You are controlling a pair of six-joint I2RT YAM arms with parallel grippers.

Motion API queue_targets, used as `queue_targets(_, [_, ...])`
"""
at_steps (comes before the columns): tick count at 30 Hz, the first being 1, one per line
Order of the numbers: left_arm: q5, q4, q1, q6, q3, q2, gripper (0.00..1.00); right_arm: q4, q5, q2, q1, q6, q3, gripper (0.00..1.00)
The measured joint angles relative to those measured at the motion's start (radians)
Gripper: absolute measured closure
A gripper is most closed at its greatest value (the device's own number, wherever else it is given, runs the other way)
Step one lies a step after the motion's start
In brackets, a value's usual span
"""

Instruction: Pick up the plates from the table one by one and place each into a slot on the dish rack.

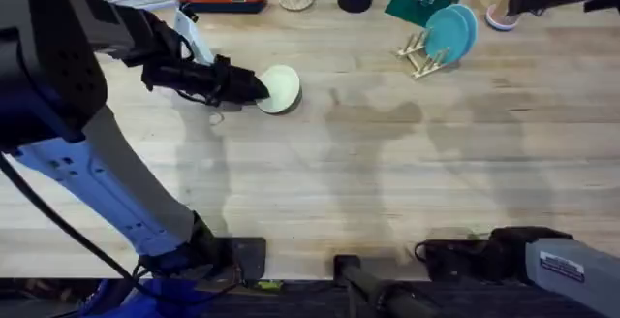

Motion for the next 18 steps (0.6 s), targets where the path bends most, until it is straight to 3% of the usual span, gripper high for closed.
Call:
queue_targets(8, [0.055, 0.034, 0.001, -0.011, 0.000, 0.024, 0.959, 0.000, 0.000, 0.000, 0.000, 0.000, 0.000, 0.007])
queue_targets(18, [0.060, 0.041, 0.001, -0.026, 0.000, 0.024, 0.960, 0.000, 0.000, 0.000, 0.000, 0.000, 0.000, 0.008])
